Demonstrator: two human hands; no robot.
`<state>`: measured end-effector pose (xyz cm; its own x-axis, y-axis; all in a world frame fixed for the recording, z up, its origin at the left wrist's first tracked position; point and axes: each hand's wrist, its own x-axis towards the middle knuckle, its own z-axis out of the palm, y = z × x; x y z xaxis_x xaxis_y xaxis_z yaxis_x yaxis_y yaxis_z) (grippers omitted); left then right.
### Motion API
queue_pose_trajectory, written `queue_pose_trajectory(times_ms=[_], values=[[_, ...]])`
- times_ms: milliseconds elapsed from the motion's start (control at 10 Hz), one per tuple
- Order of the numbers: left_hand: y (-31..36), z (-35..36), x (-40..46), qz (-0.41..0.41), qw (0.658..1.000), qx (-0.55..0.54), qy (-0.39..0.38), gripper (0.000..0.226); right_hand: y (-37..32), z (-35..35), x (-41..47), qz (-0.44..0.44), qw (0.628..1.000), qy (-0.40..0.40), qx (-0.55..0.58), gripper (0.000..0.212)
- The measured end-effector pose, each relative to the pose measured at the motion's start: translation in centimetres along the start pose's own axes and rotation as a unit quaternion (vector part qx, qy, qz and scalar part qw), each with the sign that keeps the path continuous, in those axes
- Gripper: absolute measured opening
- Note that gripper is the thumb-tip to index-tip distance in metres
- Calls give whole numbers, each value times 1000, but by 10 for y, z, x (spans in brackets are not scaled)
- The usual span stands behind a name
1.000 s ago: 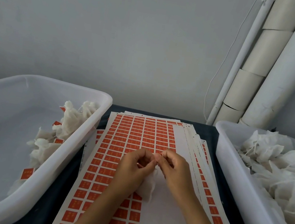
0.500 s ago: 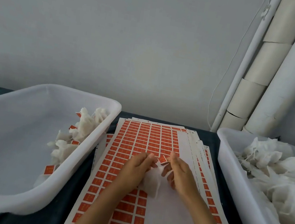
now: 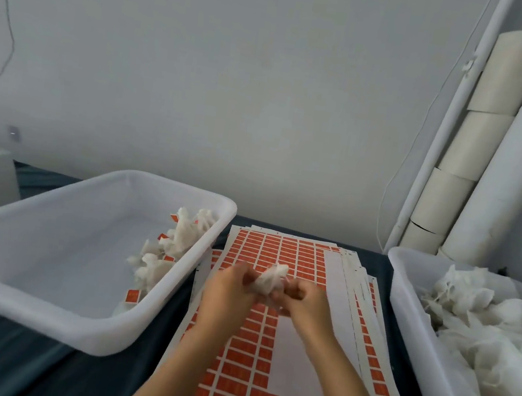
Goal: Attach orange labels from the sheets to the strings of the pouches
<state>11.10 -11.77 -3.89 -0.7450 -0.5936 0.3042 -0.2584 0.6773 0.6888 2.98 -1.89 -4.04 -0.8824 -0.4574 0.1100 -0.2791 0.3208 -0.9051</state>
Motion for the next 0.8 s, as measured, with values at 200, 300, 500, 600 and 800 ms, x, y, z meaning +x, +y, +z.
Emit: queue_pose_trajectory(times_ms=[200, 300, 500, 600, 800], values=[[9, -87, 41, -26, 982, 31, 185, 7, -85, 36, 15, -88, 974, -52, 200, 14], [-9, -111, 50, -51, 975, 61, 207, 8, -99, 63, 21, -103, 965, -105, 215, 15], [-56, -109, 53, -166, 976, 110, 93, 29, -79, 94, 25, -126, 972, -167, 103, 22], [-64, -98, 54, -198, 962, 186, -4, 25, -74, 93, 23, -145, 968, -197, 55, 26], [-53, -91, 51, -177, 949, 260, 34, 25, -68, 73, 17, -180, 964, -196, 22, 20]])
